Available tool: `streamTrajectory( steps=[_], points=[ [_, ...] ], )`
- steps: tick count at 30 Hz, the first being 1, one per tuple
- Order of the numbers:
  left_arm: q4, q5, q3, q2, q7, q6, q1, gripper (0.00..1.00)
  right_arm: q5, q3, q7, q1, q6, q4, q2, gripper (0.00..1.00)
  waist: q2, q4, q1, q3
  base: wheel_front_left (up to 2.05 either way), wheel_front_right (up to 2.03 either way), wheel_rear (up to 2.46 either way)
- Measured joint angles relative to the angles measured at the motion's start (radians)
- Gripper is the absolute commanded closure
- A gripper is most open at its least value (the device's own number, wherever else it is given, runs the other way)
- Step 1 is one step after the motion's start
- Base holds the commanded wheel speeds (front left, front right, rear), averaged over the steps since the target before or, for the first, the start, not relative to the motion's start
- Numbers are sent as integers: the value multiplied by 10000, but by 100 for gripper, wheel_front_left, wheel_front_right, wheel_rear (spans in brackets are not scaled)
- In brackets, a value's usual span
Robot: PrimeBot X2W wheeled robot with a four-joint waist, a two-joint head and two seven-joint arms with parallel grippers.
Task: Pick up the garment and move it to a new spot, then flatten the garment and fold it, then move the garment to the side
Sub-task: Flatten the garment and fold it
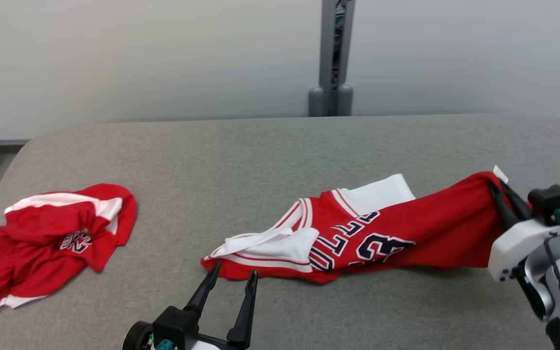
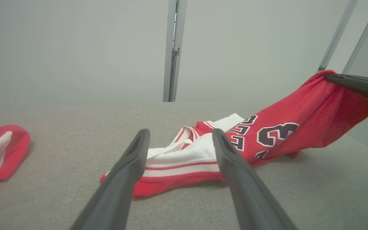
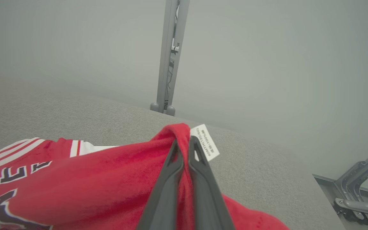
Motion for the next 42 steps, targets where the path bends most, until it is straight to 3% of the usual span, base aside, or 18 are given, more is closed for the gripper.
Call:
streamTrajectory(
  steps=[10,16,30,37,42],
  points=[
    [54,0,-297,0,0,-48,-370,0,-215,529,-685,-2408,0,3101,59,100,0,1012,1,485,0,0,0],
    [48,17,-293,0,0,-2,-561,0,-293,727,-823,-3082,0,4107,144,100,0,1287,0,888,0,0,0],
    [38,21,-92,-2,0,90,-545,0,422,1047,-861,-2148,0,4725,105,100,0,425,1,815,0,0,0],
    [42,65,52,2,0,82,-360,0,1271,1868,-280,-1121,0,4385,111,100,0,-39,0,617,0,0,0],
    [109,119,-17,-2,0,-2,-360,0,1691,2318,19,-931,2,4102,-299,100,0,-86,0,592,0,0,0]
  ],
)
